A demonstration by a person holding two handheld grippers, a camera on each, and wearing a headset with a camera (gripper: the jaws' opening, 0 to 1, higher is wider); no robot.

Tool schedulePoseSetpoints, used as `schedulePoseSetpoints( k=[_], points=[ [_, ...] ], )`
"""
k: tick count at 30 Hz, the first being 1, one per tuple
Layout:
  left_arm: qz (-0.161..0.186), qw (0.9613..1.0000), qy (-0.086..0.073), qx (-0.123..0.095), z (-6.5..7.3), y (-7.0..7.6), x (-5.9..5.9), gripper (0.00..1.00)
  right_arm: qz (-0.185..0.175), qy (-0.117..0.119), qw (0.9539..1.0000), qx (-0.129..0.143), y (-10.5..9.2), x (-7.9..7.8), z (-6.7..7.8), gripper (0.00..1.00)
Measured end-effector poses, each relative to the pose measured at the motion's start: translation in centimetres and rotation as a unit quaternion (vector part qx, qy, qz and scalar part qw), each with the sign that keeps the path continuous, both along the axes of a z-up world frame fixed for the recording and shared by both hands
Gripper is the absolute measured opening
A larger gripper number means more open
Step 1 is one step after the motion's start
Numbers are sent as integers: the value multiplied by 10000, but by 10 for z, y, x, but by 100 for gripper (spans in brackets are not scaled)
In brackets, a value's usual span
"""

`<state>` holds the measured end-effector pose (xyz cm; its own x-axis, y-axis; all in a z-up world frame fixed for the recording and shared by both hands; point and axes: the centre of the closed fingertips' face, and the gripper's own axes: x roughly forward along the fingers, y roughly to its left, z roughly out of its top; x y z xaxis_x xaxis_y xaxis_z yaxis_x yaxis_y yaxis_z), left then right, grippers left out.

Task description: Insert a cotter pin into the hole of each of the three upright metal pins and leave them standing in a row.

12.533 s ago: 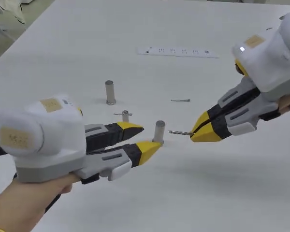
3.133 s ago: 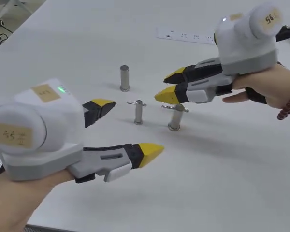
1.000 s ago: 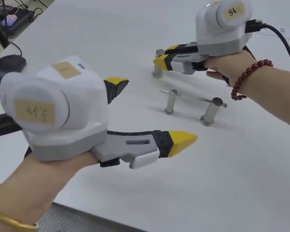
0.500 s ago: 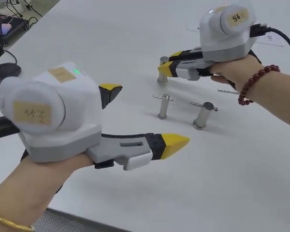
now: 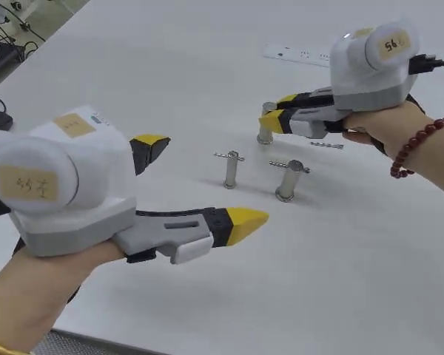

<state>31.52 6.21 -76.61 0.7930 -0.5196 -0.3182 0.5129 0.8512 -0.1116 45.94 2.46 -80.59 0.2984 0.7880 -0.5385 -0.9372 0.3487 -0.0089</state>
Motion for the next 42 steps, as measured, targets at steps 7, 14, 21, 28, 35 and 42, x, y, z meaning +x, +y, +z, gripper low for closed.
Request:
schedulePoseSetpoints(
  k=[7, 14, 21, 28, 35, 42],
  points=[
    [-78, 10000, -13, 27, 0, -3, -1, 92, -206, 10, 9998, -1, -27, -7, 0, 13],
    [-146, 9999, -13, 55, -1, -6, -2, 92, -366, 30, 9993, -70, -51, -13, -2, 13],
    [-219, 9997, -45, 110, -1, -9, -5, 91, -498, 47, 9987, -105, -71, -23, -3, 13],
    [-300, 9994, -62, 148, -1, -13, -7, 90, -532, 26, 9985, -125, -87, -35, 0, 13],
    [-344, 9992, -88, 180, 0, -14, -10, 89, -480, 49, 9987, -147, -98, -53, 1, 13],
    [-354, 9991, -106, 207, 1, -14, -12, 89, -373, 81, 9992, -135, -100, -74, 3, 13]
  ],
)
